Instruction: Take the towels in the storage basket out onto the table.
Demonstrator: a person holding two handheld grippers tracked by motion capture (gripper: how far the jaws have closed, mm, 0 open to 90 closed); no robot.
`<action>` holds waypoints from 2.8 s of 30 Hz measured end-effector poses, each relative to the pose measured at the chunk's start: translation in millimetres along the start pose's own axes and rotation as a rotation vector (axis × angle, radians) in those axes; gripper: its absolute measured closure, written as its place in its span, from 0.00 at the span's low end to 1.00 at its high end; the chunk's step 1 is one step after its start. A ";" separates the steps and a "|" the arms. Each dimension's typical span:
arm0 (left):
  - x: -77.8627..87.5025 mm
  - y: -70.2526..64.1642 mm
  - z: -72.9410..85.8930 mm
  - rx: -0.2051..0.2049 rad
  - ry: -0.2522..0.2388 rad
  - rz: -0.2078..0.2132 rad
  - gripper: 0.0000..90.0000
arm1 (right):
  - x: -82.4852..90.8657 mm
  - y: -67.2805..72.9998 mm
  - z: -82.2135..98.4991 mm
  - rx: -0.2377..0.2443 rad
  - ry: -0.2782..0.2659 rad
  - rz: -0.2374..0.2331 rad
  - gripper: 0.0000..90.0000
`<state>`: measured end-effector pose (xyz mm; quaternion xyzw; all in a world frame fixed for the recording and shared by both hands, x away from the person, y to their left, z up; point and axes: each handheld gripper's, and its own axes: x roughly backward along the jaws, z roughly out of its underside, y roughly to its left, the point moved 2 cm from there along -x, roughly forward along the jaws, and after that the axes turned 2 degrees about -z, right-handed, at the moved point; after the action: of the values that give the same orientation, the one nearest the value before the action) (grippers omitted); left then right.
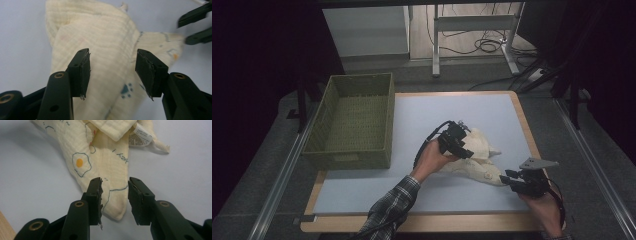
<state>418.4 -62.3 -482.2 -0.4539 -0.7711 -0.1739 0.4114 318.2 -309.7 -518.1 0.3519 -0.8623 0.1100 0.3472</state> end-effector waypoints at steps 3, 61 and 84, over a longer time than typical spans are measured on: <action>-11.3 0.6 -2.2 0.002 0.022 -0.017 0.59 | -0.9 0.7 0.4 0.000 -0.004 -0.004 0.69; 35.5 66.3 92.3 0.258 -0.102 -0.223 0.56 | -7.8 0.0 -5.2 -0.025 0.073 0.007 1.00; 27.1 90.0 93.1 0.287 -0.118 -0.267 0.56 | -40.2 -32.3 -98.8 0.006 0.005 0.051 0.85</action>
<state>443.1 60.0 -526.2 -0.2937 -0.8641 -0.0882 0.3992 412.3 -269.0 -474.5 0.3305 -0.8698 0.1222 0.3454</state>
